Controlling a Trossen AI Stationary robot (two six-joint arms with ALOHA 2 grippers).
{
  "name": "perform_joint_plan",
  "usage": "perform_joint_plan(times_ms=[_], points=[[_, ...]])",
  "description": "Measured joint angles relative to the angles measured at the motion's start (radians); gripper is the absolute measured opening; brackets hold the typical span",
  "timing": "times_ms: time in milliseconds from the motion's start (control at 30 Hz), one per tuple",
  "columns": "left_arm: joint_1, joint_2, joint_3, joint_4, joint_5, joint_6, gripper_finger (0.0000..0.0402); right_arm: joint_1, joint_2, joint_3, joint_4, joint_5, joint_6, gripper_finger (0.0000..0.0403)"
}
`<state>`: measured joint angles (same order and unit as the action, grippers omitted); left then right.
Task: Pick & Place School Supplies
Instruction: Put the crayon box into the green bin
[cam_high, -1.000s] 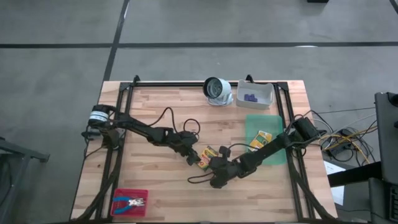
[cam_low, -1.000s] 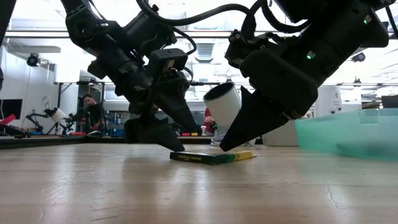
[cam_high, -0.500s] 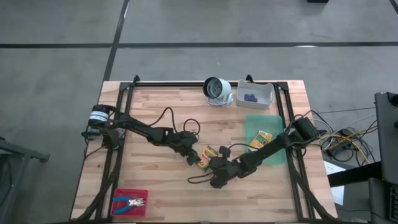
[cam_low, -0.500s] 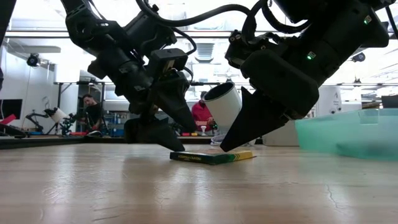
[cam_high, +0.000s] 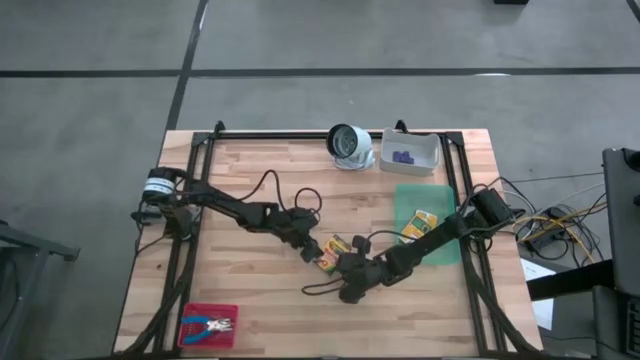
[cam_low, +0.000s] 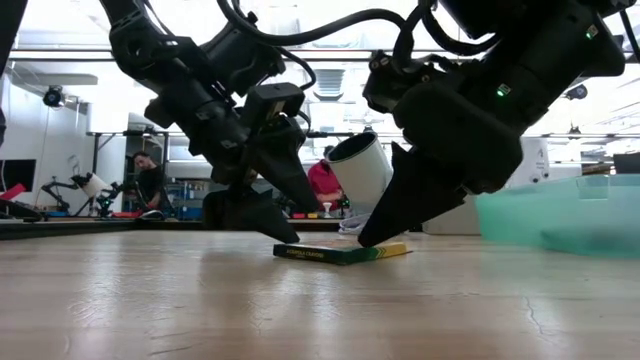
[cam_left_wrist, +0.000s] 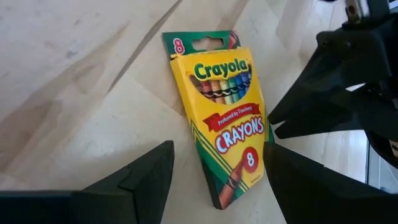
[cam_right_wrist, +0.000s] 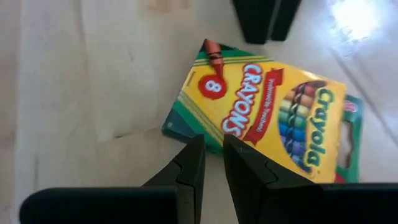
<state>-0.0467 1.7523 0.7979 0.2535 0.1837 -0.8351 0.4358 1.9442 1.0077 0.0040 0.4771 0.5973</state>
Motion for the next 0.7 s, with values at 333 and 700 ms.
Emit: perform_joint_plan(times_ms=[333, 700], points=[[0.001, 0.000, 0.000, 0.000, 0.000, 0.001, 0.0252, 0.000, 0.000, -0.001, 0.000, -0.053, 0.002, 0.0057], [0.001, 0.000, 0.000, 0.000, 0.001, -0.008, 0.0252, 0.000, -0.001, 0.000, -0.023, -0.058, 0.033, 0.0057]])
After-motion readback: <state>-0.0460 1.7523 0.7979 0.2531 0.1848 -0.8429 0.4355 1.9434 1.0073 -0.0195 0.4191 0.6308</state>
